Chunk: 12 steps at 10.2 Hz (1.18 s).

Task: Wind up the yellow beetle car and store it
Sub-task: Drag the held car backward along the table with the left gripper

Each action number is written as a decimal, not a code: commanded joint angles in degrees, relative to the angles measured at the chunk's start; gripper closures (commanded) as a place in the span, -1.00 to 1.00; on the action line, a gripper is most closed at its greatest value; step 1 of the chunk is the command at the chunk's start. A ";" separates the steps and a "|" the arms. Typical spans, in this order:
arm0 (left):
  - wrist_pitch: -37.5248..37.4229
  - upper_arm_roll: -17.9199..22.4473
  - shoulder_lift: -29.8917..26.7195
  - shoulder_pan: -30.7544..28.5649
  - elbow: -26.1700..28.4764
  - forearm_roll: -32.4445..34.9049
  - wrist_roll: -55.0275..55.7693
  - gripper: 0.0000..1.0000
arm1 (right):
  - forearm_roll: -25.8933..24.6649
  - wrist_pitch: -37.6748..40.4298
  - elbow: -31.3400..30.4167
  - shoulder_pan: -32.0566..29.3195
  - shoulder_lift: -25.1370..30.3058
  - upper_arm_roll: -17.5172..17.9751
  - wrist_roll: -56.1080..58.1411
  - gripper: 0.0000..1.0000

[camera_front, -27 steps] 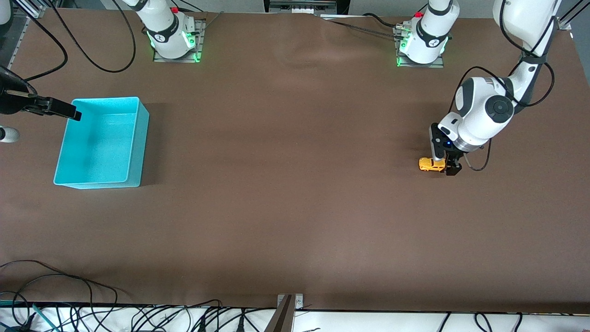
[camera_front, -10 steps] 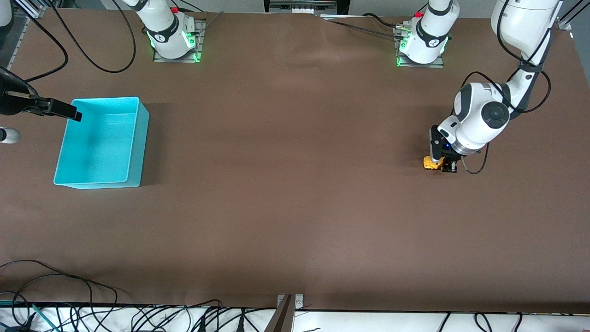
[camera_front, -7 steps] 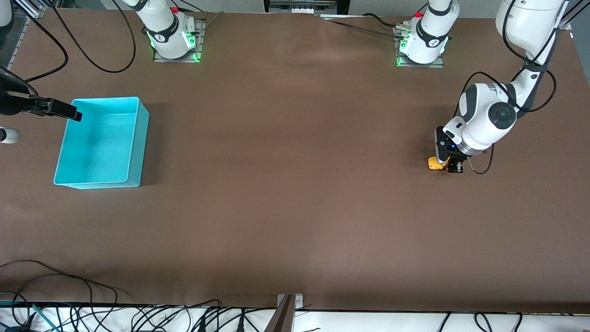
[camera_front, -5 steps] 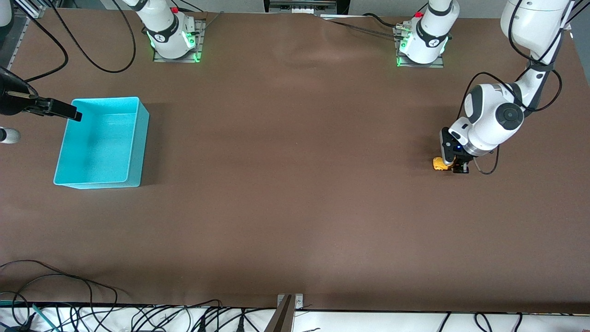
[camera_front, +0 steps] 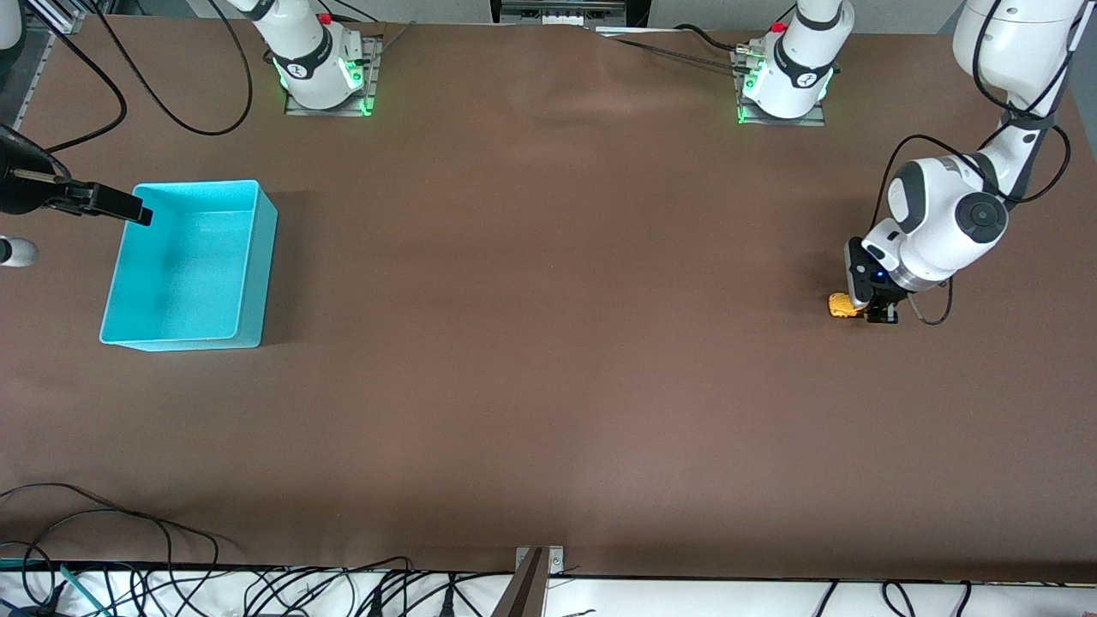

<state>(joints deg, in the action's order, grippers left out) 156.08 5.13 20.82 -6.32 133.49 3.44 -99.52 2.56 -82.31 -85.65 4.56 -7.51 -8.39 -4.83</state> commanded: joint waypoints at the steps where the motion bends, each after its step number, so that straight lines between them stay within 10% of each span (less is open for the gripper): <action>1: 0.72 1.11 5.11 -2.46 -1.83 0.69 -4.62 1.00 | 1.22 0.04 -0.49 -0.25 0.57 0.04 -0.88 -1.00; 9: 0.98 3.40 6.78 -3.53 -4.64 -5.99 -14.47 1.00 | 1.22 0.04 -0.49 -0.25 0.48 -0.04 -0.88 -1.00; 12: 0.89 3.40 6.34 -3.09 -5.17 -6.78 -13.86 0.38 | 1.22 0.04 -0.49 -0.25 0.48 0.04 -0.88 -1.00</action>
<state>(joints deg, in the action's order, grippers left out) 156.15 8.36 22.80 -9.77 130.69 -1.11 -111.46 2.56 -82.31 -85.65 4.55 -7.57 -8.40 -4.84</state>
